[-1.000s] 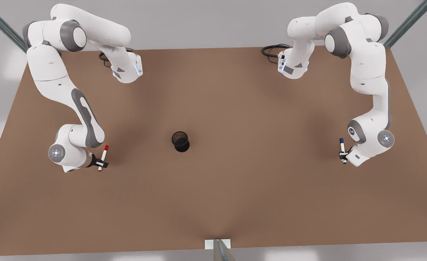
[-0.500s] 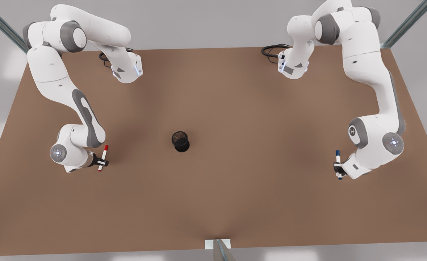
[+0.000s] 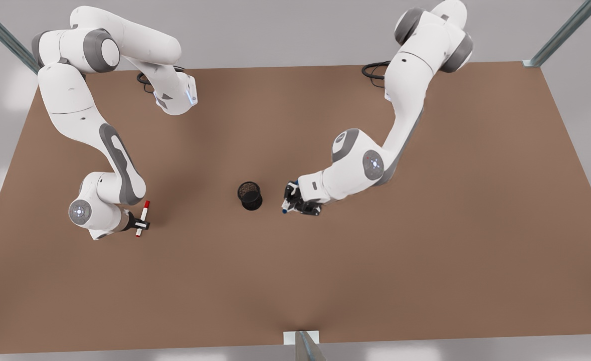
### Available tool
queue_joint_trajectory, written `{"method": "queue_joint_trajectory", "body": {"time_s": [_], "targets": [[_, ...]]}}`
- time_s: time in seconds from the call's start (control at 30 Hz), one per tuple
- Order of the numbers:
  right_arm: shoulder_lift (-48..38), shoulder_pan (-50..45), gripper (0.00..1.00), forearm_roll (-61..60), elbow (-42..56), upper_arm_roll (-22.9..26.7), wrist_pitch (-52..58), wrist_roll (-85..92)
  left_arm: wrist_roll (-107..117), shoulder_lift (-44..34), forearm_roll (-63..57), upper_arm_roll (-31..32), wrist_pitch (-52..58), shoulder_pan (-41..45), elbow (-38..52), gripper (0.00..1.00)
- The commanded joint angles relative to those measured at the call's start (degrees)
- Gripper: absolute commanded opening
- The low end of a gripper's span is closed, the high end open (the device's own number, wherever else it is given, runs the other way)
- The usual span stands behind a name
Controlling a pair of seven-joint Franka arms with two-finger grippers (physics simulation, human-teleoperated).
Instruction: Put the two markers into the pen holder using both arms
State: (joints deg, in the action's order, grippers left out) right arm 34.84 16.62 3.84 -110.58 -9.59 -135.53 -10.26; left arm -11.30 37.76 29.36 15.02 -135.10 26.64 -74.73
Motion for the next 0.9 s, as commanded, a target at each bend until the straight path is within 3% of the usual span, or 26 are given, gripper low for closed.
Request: {"method": "queue_joint_trajectory", "body": {"time_s": [0.0,0.13,0.37,0.47,0.6,0.77,0.87], "targets": [[0.0,0.0,0.29,1.5,0.1,0.0,0.0,-0.8,-14.9,0.8,1.4,3.0,-20.6,0.0,0.5,0.21],[-0.1,0.0,0.26,1.5,0.4,0.0,0.0,-0.5,-25.3,3.4,1.5,9.3,-30.8,0.8,0.1,0.21],[-0.7,-0.1,0.22,1.6,0.5,-0.1,-0.4,0.6,-40.3,9.3,1.4,14.1,-42.7,1.5,-0.1,0.21],[-2.4,-0.6,0.21,1.6,1.7,-0.1,0.0,1.1,-40.3,8.6,1.2,16.4,-47.8,0.3,-6.0,0.21],[-4.0,-0.6,0.21,2.5,4.8,-0.7,3.1,1.4,-40.5,8.2,1.0,17.5,-53.3,0.3,-11.7,0.21],[-7.8,-0.6,0.21,2.5,6.4,-3.2,3.4,1.3,-40.1,8.9,1.1,17.6,-56.1,2.1,-12.1,0.21],[-7.9,-1.9,0.21,2.5,15.5,-6.4,9.8,1.2,-38.7,9.4,1.3,17.5,-56.9,3.9,-11.2,0.21]]}}
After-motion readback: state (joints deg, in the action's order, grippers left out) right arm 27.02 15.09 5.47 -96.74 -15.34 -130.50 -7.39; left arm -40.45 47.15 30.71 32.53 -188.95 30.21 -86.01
